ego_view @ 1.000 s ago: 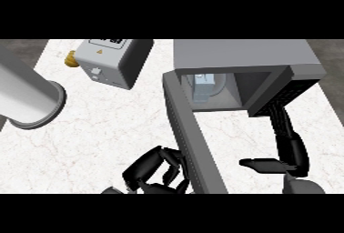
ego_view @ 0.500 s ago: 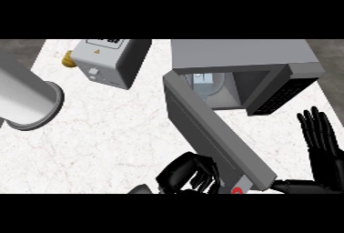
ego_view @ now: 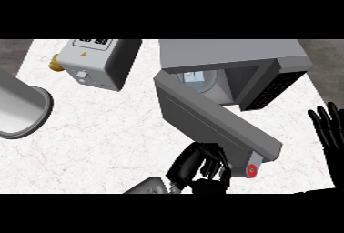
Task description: Pick up the milk, place it into the microwave and close the microwave
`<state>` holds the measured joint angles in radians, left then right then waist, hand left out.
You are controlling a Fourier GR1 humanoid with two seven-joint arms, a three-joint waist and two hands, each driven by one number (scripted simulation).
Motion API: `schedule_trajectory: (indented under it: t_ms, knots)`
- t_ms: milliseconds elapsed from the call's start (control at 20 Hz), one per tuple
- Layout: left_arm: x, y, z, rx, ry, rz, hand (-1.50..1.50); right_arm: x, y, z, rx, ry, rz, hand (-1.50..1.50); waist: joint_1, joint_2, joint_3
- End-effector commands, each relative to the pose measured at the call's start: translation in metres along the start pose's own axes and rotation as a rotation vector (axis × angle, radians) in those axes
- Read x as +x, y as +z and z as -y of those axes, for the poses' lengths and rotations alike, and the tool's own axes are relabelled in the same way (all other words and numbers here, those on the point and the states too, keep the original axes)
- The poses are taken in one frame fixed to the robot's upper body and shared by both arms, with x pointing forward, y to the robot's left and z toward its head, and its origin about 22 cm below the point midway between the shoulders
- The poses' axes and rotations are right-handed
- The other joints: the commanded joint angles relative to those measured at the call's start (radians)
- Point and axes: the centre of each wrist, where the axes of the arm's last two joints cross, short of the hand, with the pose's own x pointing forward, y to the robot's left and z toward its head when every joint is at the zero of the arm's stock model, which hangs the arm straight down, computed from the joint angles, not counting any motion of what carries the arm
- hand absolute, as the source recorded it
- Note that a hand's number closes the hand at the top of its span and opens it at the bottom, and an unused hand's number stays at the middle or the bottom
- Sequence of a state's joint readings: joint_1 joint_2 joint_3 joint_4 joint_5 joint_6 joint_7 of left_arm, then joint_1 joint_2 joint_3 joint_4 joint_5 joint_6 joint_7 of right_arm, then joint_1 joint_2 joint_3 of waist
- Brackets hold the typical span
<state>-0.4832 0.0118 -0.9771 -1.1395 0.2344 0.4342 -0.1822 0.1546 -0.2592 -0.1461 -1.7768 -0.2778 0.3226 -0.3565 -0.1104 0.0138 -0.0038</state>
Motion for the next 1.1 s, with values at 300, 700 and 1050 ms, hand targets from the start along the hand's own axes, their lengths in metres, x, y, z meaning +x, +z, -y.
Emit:
schedule_trajectory:
  t_ms: [300,700,1050]
  knots:
    - [0.028,-0.043,-0.019,0.158,0.026,0.116,1.5,0.03,-0.018,-0.004,0.227,-0.093,0.045,-1.5,-0.079,0.015,-0.002]
    - [0.042,-0.074,-0.043,0.272,0.042,0.055,1.5,0.046,-0.035,-0.011,0.285,-0.132,0.096,-1.5,-0.144,0.036,-0.001]
    - [0.063,-0.095,-0.069,0.413,0.17,0.111,1.5,0.055,-0.038,-0.009,0.297,-0.17,0.099,-1.5,-0.178,0.05,-0.005]
